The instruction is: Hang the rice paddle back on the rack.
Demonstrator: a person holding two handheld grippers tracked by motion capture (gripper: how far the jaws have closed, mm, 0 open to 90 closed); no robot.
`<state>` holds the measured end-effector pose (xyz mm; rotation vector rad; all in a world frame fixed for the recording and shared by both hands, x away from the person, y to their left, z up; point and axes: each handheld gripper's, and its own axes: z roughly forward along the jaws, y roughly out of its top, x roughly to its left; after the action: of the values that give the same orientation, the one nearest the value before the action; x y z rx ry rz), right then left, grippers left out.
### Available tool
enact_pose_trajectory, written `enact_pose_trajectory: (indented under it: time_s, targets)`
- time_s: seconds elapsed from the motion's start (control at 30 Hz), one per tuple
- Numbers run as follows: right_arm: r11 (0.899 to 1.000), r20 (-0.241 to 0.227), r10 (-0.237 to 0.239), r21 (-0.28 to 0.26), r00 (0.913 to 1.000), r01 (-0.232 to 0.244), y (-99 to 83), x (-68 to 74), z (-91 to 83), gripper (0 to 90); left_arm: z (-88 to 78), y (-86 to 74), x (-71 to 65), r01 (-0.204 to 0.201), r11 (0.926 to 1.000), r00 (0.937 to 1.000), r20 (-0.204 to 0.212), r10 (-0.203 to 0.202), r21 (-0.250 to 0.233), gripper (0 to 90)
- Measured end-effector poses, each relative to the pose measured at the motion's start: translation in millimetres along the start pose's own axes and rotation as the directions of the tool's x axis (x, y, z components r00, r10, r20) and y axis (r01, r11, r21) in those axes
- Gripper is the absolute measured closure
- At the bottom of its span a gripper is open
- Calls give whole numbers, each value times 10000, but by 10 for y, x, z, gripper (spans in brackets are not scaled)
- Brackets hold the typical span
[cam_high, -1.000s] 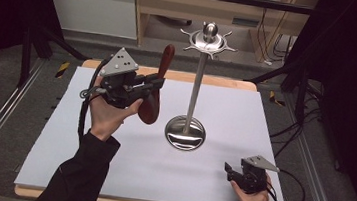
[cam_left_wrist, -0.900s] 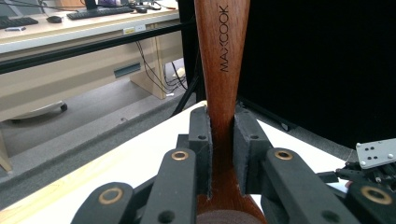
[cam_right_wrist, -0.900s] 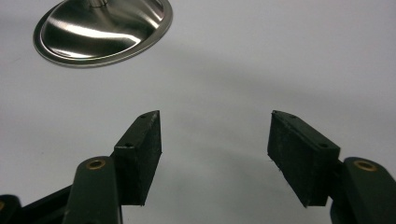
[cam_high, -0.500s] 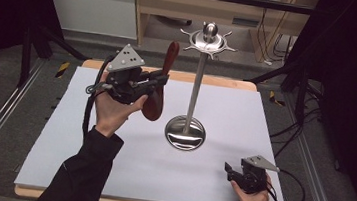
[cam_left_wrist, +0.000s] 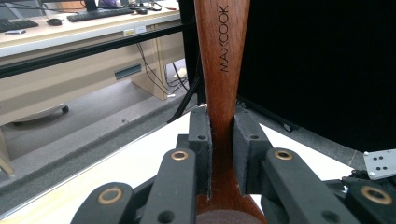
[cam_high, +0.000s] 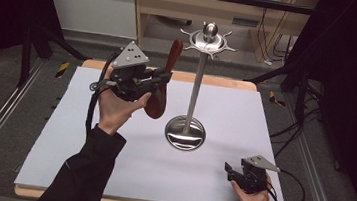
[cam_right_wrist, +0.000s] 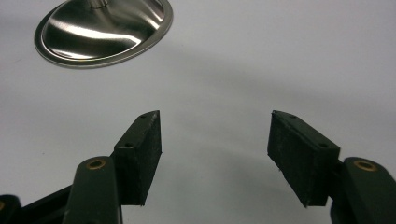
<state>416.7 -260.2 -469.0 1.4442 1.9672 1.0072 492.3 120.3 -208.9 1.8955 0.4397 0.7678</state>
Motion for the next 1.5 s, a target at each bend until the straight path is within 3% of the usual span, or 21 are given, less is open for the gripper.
enact_pose_trajectory:
  time_s: [0.8, 1.5]
  targets:
    - [10000, -50, 66, 30, 10000, -65, 0, 1, 3, 356, 188, 14, -18, -14, 9996, 10000, 95, 11, 269, 783]
    - [10000, -157, 97, 0, 9998, -97, -5, -6, 7, 356, 351, -26, -48, -3, 9999, 10000, -78, 2, -156, 782]
